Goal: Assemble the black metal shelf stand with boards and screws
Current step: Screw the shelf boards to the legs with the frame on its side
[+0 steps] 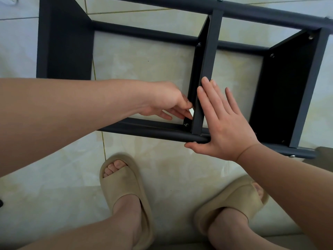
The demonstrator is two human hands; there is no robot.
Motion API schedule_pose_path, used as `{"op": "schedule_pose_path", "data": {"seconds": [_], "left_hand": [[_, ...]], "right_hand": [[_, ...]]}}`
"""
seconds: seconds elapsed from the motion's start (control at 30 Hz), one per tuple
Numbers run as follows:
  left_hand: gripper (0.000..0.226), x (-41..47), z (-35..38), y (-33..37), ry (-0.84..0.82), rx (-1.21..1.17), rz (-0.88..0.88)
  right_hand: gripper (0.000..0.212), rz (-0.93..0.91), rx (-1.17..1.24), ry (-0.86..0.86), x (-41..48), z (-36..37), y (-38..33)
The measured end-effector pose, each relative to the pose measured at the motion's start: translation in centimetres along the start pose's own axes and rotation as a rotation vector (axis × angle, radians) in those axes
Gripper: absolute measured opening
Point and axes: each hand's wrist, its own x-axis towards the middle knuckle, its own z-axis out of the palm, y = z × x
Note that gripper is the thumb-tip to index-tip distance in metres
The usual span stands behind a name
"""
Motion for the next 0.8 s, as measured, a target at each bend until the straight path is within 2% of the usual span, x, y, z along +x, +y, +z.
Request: {"op": "schedule_pose_path", "data": {"seconds": [0.5,0.8], "left_hand": [[0.016,-0.7,-0.5,-0.9,0.019,0.158,0.027],[0.019,-1.1,0.0,-2.1,0.008,0.272,0.109]], "right_hand": [[0.118,0.002,-0.009,0.006,0.0,0.1,0.0],[0.118,-0.001,-0.011,0.014,0.0,0.3,0.1]]}}
